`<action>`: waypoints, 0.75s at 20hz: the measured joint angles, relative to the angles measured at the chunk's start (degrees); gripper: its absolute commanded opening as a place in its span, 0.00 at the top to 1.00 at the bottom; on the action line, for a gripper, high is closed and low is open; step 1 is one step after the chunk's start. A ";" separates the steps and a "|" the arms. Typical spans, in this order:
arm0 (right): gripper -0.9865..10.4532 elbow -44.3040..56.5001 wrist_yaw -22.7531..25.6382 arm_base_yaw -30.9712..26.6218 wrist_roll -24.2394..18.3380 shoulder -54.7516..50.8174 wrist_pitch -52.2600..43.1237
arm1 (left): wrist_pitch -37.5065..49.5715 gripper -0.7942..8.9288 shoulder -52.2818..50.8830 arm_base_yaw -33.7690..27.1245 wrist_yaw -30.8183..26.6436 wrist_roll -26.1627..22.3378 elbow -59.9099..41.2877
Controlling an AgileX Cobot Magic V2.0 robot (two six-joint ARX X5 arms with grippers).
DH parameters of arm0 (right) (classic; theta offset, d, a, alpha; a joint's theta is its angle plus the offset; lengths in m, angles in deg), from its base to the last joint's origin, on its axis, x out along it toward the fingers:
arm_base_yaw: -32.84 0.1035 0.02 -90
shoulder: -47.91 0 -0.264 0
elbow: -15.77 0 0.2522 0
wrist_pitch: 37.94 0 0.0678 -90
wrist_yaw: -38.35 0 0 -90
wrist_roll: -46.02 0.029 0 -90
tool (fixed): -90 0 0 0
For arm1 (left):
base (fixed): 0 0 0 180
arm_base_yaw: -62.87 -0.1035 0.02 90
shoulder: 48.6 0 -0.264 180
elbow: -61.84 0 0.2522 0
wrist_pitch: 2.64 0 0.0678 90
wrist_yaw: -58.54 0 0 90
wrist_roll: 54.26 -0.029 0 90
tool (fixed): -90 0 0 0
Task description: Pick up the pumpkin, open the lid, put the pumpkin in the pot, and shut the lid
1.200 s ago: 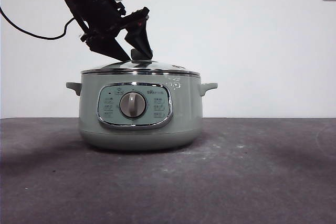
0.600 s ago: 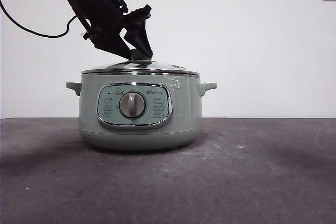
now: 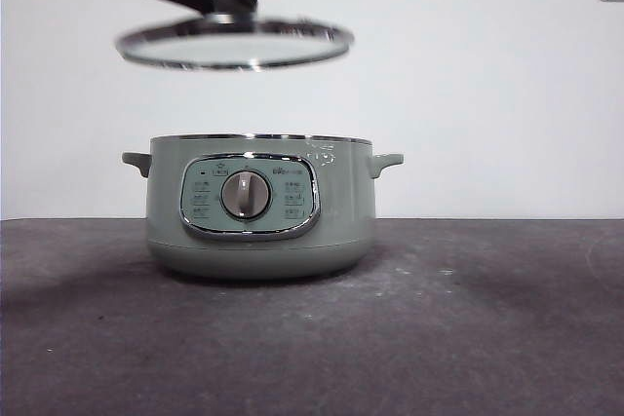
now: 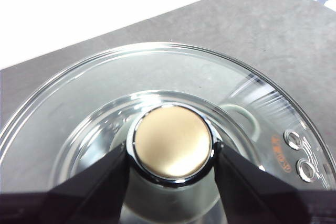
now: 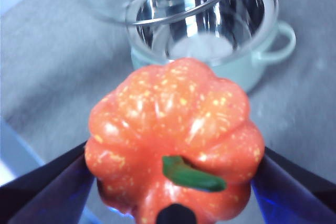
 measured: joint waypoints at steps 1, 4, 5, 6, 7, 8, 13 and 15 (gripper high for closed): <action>0.93 0.00 0.00 -0.04 -0.42 1.36 -1.86 | -2.56 0.93 -2.25 -0.22 -0.11 0.00 0.00; 0.93 -0.48 -0.24 -1.62 -1.75 6.43 -5.99 | -10.05 0.93 -9.62 -1.22 -3.10 -0.09 0.00; 0.93 -1.20 -0.24 -2.10 -2.01 8.68 -7.04 | -12.09 0.93 -12.15 -1.77 -4.63 -0.31 0.00; 0.93 -2.47 -0.33 -2.62 -2.38 11.06 -7.52 | -13.94 0.93 -14.71 -2.45 -5.62 -0.55 0.00; 0.93 -4.04 -1.27 -3.23 -2.91 13.64 -8.24 | -15.78 0.93 -17.18 -3.21 -6.01 -0.66 0.00; 0.93 -5.77 -1.97 -3.85 -3.45 15.89 -8.90 | -17.49 0.93 -19.32 -3.91 -6.29 -0.68 0.00; 0.93 -20.31 -3.19 -4.96 -6.34 31.39 -9.86 | -27.36 0.93 -28.81 -5.35 -6.19 -0.96 0.00; 0.93 -26.03 -3.23 -4.96 -7.45 38.29 -9.92 | -29.77 0.93 -31.61 -5.40 -6.29 -1.11 0.00</action>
